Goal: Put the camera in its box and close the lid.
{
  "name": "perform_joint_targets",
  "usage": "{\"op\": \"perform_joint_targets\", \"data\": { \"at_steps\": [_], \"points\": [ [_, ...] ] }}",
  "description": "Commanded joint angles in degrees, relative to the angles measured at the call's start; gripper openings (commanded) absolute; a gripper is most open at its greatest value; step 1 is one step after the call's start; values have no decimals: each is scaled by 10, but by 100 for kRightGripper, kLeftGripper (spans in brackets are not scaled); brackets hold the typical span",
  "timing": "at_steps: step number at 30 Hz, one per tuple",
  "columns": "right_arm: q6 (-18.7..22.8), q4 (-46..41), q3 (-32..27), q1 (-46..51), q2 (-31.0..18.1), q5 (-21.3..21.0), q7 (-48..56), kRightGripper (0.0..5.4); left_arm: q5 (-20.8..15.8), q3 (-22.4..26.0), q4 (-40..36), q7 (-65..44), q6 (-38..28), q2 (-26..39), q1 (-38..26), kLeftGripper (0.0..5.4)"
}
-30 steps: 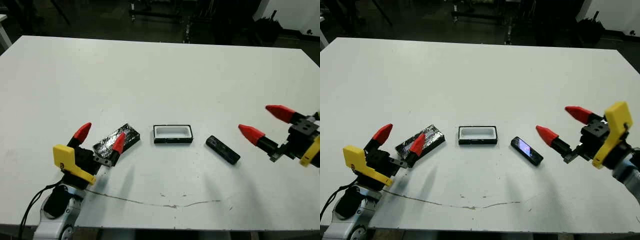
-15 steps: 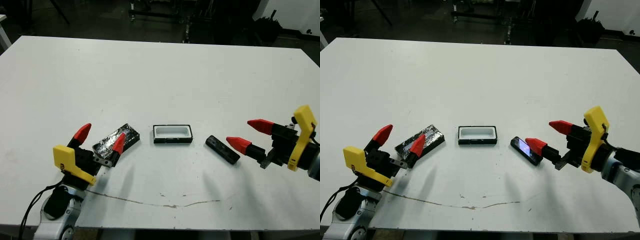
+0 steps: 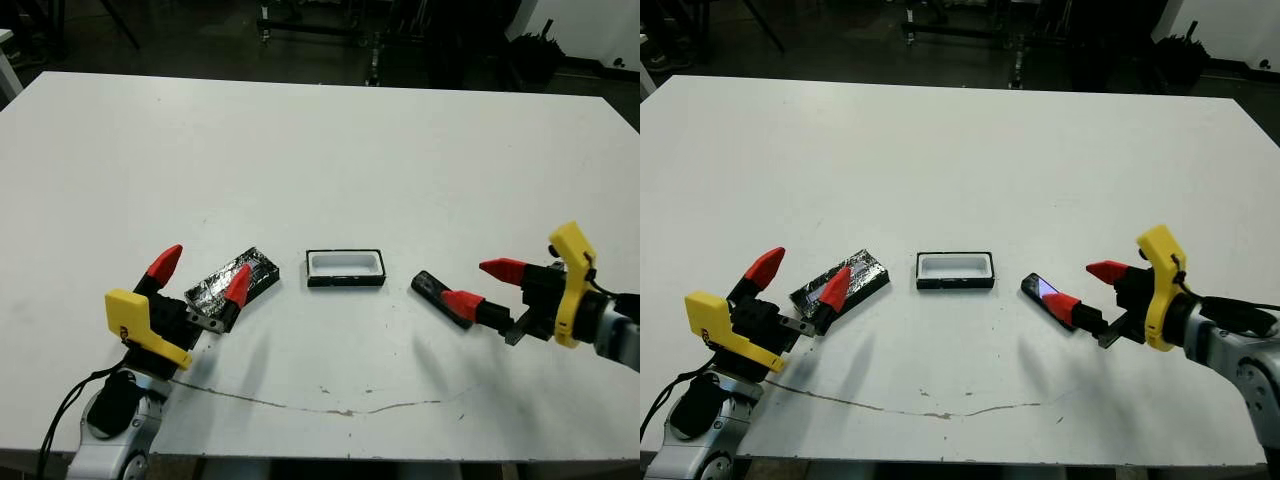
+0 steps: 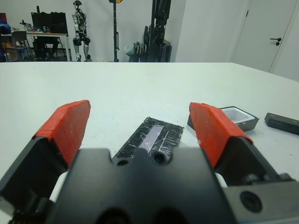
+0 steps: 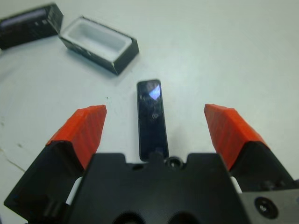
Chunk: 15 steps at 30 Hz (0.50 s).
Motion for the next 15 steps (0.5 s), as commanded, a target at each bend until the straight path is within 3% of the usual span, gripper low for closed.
{"op": "perform_joint_targets", "data": {
  "at_steps": [1, 15],
  "points": [
    [-8, 8, 20, -12, -7, -24, 11, 540, 6, -1, -5, 6, 6, 2, 5, 539],
    [-11, 36, 55, -12, 8, -84, 8, 540, 3, -1, -8, 5, 6, 4, 10, 539]
  ]
}}
